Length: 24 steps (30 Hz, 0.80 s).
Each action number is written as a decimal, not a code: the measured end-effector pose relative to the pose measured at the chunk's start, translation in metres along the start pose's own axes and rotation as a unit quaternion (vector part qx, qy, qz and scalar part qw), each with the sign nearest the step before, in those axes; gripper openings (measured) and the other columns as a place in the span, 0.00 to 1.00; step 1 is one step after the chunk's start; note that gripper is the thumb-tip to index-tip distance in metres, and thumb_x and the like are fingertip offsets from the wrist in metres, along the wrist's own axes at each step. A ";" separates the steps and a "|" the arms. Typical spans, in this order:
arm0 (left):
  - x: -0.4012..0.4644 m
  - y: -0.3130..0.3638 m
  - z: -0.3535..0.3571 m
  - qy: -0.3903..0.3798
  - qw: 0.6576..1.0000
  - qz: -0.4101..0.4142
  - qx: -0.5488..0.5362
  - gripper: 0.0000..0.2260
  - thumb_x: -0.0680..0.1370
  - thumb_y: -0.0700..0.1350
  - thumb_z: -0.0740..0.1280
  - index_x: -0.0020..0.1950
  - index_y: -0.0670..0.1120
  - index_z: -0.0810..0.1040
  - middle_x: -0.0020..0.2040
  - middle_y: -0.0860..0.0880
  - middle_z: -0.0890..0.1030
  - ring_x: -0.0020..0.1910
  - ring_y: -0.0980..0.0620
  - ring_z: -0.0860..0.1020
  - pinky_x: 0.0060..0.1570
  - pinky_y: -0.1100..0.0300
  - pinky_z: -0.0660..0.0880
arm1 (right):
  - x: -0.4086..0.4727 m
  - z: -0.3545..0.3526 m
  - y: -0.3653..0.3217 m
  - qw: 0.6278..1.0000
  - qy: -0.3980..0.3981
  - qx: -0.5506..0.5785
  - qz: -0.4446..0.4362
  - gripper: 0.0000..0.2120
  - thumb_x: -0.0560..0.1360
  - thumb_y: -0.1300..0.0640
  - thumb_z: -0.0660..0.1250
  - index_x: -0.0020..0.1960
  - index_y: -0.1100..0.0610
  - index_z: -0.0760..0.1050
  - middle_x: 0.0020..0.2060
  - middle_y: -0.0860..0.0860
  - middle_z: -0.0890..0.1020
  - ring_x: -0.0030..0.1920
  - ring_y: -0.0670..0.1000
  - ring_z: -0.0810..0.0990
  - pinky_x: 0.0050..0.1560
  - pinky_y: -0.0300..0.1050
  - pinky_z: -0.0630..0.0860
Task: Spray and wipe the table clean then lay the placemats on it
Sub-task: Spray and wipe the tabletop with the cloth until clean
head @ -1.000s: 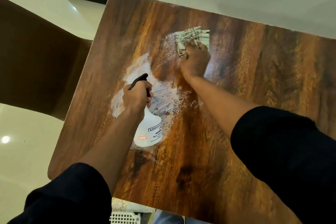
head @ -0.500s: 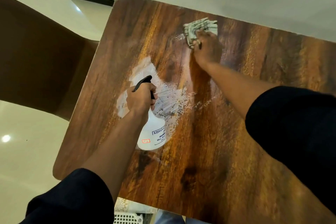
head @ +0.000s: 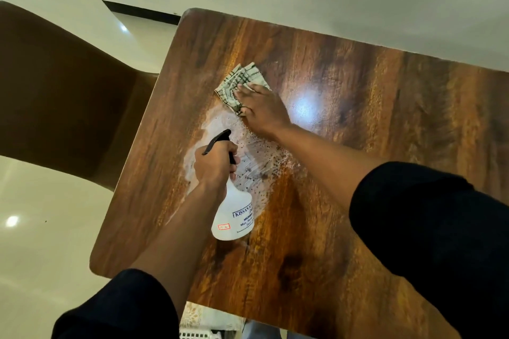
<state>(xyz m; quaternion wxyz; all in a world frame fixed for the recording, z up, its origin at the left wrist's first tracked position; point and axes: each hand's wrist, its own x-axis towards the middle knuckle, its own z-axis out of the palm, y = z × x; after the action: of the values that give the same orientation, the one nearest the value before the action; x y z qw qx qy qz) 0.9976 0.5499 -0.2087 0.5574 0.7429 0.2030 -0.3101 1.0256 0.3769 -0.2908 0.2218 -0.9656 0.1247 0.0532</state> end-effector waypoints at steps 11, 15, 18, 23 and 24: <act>-0.006 -0.011 -0.014 0.003 1.000 0.000 -0.003 0.11 0.75 0.36 0.68 0.40 0.51 0.84 0.32 0.42 0.78 0.27 0.48 0.68 0.28 0.57 0.65 | 0.000 -0.064 0.112 0.969 0.040 -0.017 0.244 0.28 0.84 0.53 0.58 0.82 0.53 0.55 0.82 0.51 0.56 0.81 0.58 0.54 0.78 0.59 0.60; -0.011 -0.016 -0.019 0.005 1.000 -0.001 -0.016 0.11 0.75 0.36 0.69 0.45 0.50 0.85 0.31 0.43 0.78 0.25 0.50 0.68 0.26 0.58 0.66 | 0.013 -0.055 0.086 0.963 0.027 -0.008 0.268 0.31 0.82 0.54 0.61 0.82 0.51 0.55 0.82 0.51 0.55 0.81 0.58 0.53 0.78 0.60 0.60; -0.013 -0.019 -0.021 0.009 1.000 -0.005 -0.021 0.11 0.75 0.36 0.69 0.44 0.52 0.84 0.31 0.44 0.78 0.25 0.50 0.68 0.26 0.58 0.66 | 0.014 -0.032 0.045 0.979 0.038 0.007 0.198 0.32 0.78 0.60 0.64 0.80 0.47 0.60 0.80 0.50 0.61 0.80 0.58 0.58 0.76 0.63 0.62; -0.022 -0.021 -0.024 0.020 0.999 -0.015 -0.024 0.11 0.76 0.36 0.69 0.38 0.50 0.82 0.32 0.42 0.77 0.26 0.49 0.68 0.29 0.55 0.66 | -0.007 0.010 -0.033 0.999 -0.034 -0.025 0.024 0.30 0.83 0.50 0.60 0.82 0.46 0.54 0.82 0.46 0.55 0.82 0.54 0.52 0.78 0.60 0.53; -0.024 -0.022 -0.024 0.020 0.999 -0.014 -0.027 0.12 0.76 0.36 0.69 0.38 0.52 0.81 0.32 0.42 0.77 0.26 0.49 0.68 0.29 0.55 0.65 | -0.013 0.012 -0.037 0.999 -0.046 -0.027 0.007 0.29 0.84 0.49 0.59 0.82 0.47 0.53 0.82 0.45 0.54 0.82 0.53 0.50 0.78 0.59 0.52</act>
<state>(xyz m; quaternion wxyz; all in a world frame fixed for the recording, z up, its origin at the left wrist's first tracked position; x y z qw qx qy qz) 0.9715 0.5809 -0.2029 0.5686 0.7308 0.2324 -0.2977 1.0224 0.4170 -0.2843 0.2008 -0.9669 0.1198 0.1023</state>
